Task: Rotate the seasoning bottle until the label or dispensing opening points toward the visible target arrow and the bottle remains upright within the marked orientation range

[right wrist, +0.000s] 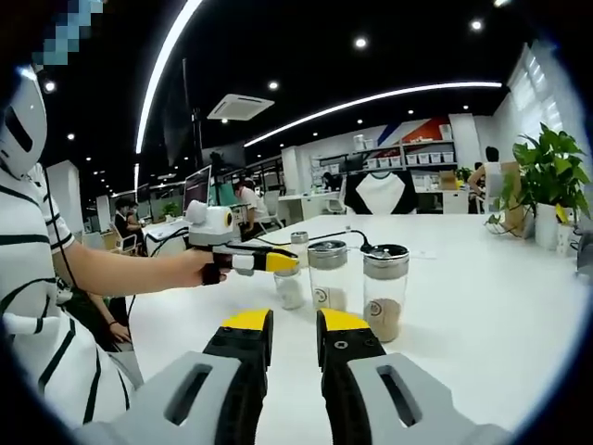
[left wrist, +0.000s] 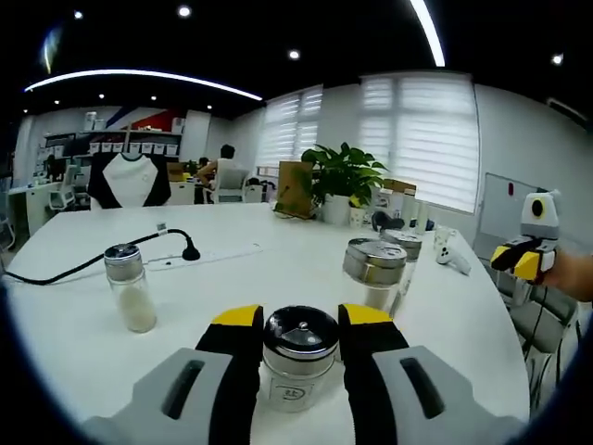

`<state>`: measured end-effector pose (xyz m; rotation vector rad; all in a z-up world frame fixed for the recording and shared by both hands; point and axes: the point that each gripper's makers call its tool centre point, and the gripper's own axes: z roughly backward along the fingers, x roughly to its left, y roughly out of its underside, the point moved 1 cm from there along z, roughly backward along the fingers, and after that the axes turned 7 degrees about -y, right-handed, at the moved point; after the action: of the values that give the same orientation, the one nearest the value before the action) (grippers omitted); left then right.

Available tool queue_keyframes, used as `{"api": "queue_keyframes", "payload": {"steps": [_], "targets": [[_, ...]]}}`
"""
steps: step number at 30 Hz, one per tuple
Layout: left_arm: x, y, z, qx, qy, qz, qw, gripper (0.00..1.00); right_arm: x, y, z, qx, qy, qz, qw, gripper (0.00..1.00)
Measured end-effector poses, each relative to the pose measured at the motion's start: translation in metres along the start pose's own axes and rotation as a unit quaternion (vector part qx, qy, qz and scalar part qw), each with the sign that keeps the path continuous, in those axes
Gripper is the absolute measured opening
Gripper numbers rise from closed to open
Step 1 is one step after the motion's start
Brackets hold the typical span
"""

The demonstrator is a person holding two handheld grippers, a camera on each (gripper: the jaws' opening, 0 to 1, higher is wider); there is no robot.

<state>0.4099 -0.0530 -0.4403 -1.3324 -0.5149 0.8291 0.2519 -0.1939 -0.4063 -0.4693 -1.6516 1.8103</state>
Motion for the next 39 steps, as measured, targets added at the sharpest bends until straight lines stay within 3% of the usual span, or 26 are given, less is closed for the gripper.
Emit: {"api": "queue_keyframes", "payload": {"steps": [8, 11, 13, 23, 25, 26, 29, 35, 37, 39], "targets": [[0.000, 0.001, 0.000, -0.012, -0.067, -0.017, 0.9975, 0.34, -0.002, 0.005, 0.002, 0.004, 0.008, 0.002, 1.0000, 0.16], [0.002, 0.001, 0.000, -0.013, -0.071, 0.004, 0.9974, 0.34, -0.002, 0.006, 0.003, 0.004, 0.011, 0.003, 0.9999, 0.16], [0.002, 0.001, 0.000, -0.015, -0.084, -0.011, 0.9963, 0.34, -0.004, 0.006, 0.003, 0.003, 0.017, 0.005, 0.9998, 0.16], [0.006, 0.000, 0.003, -0.031, -0.121, 0.002, 0.9922, 0.34, -0.006, 0.006, 0.004, -0.005, 0.021, 0.001, 0.9998, 0.16], [0.007, 0.000, 0.004, -0.032, -0.115, 0.012, 0.9928, 0.34, -0.007, 0.007, 0.006, -0.006, 0.021, -0.002, 0.9998, 0.16], [0.004, -0.003, 0.005, -0.038, -0.103, 0.039, 0.9932, 0.38, -0.007, 0.007, 0.006, -0.007, 0.021, -0.002, 0.9998, 0.16], [0.003, -0.010, 0.008, -0.041, -0.086, -0.002, 0.9955, 0.51, -0.008, 0.009, 0.008, -0.006, 0.023, -0.005, 0.9997, 0.16], [0.007, -0.026, 0.018, -0.048, -0.037, -0.008, 0.9982, 0.40, -0.005, 0.010, 0.006, -0.002, 0.016, -0.003, 0.9999, 0.16], [0.008, -0.031, 0.020, -0.043, -0.007, -0.036, 0.9984, 0.39, 0.000, 0.008, 0.004, 0.000, 0.006, 0.004, 1.0000, 0.17], [0.012, -0.035, 0.022, -0.042, 0.004, -0.044, 0.9981, 0.36, 0.003, 0.008, 0.001, 0.003, -0.001, 0.009, 1.0000, 0.17]]}}
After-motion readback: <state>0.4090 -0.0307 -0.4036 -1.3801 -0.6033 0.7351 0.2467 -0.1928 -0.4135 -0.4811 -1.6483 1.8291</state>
